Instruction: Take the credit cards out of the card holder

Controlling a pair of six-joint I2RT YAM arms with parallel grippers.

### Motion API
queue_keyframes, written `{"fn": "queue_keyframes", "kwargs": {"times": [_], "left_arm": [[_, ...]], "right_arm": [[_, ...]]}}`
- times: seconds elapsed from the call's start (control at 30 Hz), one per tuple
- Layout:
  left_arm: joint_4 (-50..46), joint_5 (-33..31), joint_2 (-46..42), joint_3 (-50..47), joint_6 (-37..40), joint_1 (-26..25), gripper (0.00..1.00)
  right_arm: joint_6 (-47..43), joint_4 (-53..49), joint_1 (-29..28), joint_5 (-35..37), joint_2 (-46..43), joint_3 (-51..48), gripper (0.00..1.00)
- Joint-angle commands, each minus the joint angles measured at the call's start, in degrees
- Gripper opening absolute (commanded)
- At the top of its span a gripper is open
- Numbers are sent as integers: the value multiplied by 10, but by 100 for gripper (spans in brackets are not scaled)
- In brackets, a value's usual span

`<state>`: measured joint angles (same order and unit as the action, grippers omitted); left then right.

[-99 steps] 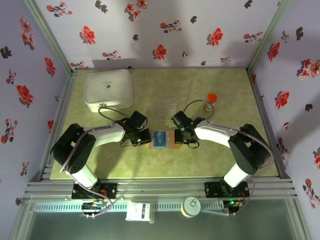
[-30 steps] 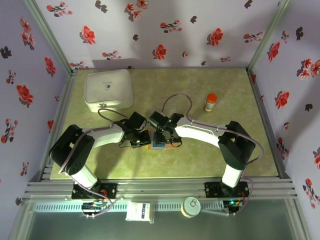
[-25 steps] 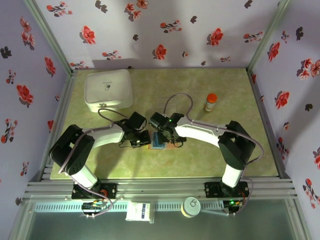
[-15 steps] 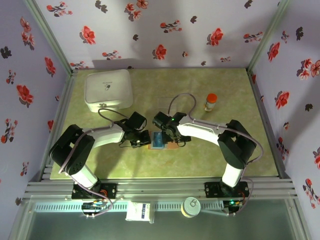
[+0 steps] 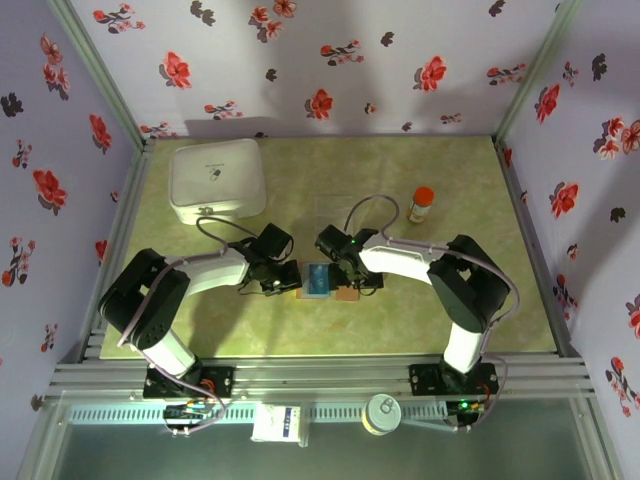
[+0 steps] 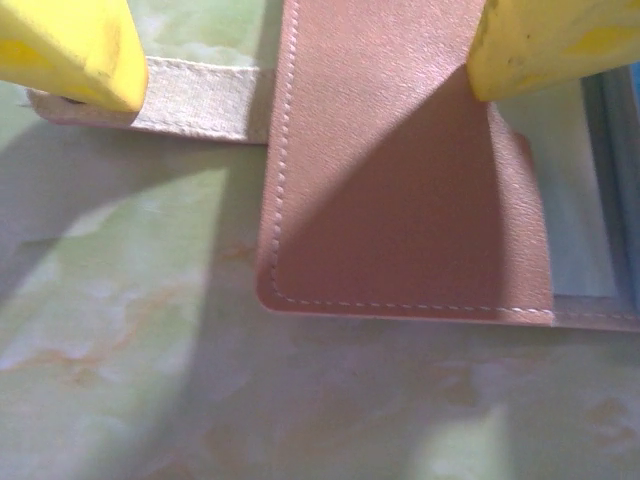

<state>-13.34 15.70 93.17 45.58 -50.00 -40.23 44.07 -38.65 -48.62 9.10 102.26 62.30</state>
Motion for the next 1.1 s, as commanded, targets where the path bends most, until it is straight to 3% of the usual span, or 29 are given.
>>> {"fn": "queue_keyframes", "kwargs": {"times": [0.0, 0.4, 0.57, 0.87, 1.07], "left_arm": [[-17, 1, 16, 3, 9, 1, 11], [-30, -16, -35, -5, 8, 1, 10], [-59, -31, -59, 23, 15, 6, 10], [-70, -17, -60, 69, 23, 6, 11], [-57, 0, -23, 92, 25, -4, 11]], "right_arm": [[1, 9, 4, -10, 28, -18, 84], [5, 72, 4, -58, 32, -51, 81], [-5, 53, 5, -52, 23, -39, 80], [-36, 0, 4, -28, -39, -1, 78], [-37, 6, 4, -48, -91, 0, 76]]}}
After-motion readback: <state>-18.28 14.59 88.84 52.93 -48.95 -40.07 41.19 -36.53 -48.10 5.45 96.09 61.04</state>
